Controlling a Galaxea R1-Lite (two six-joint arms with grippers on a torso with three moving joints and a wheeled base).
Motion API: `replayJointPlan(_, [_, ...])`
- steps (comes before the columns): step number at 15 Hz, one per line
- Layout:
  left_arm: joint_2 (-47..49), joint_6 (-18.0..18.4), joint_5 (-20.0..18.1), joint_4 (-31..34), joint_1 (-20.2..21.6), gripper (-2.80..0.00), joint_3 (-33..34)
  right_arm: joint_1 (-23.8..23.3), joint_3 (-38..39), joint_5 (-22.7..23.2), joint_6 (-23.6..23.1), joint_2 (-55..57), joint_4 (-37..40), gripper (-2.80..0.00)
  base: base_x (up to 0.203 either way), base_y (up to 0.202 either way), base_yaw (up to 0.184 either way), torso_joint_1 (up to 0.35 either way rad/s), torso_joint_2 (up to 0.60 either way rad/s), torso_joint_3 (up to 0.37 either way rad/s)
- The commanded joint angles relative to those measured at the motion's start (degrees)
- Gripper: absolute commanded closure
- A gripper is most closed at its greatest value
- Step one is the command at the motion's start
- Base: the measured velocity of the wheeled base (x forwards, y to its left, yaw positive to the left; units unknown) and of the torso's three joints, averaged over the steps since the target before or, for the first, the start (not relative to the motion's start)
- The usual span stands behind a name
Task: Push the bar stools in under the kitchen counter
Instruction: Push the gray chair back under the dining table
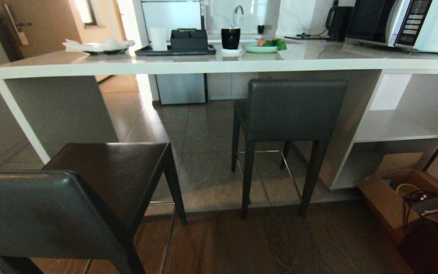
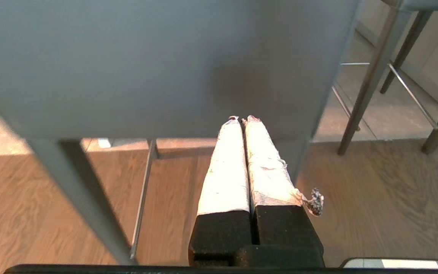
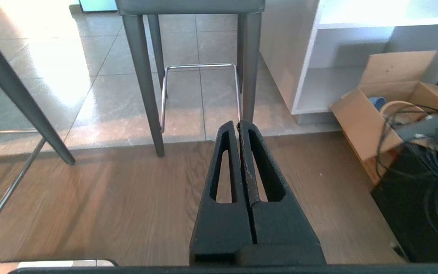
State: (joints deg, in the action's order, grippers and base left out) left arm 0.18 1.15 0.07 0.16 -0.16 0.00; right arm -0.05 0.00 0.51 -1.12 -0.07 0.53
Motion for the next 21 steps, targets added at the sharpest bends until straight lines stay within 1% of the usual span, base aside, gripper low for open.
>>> replayJointPlan(1, [0.1,0.0,0.0,0.0,0.0,0.00,0.0,0.0,0.0,0.0,0.0,0.1,0.0,0.00,-0.129,0.000,-0.001,-0.002,0.00,0.002])
replayJointPlan(7, [0.1,0.0,0.0,0.0,0.0,0.00,0.0,0.0,0.0,0.0,0.0,0.1,0.0,0.00,0.000,0.000,0.000,0.000,0.00,0.000])
replayJointPlan(9, [0.1,0.0,0.0,0.0,0.0,0.00,0.0,0.0,0.0,0.0,0.0,0.1,0.0,0.00,0.007,0.070,-0.008,-0.001,0.00,0.002])
replayJointPlan(21, [0.1,0.0,-0.1,0.0,0.0,0.00,0.0,0.0,0.0,0.0,0.0,0.1,0.0,0.00,0.000,0.192,-0.001,0.003,0.00,0.002])
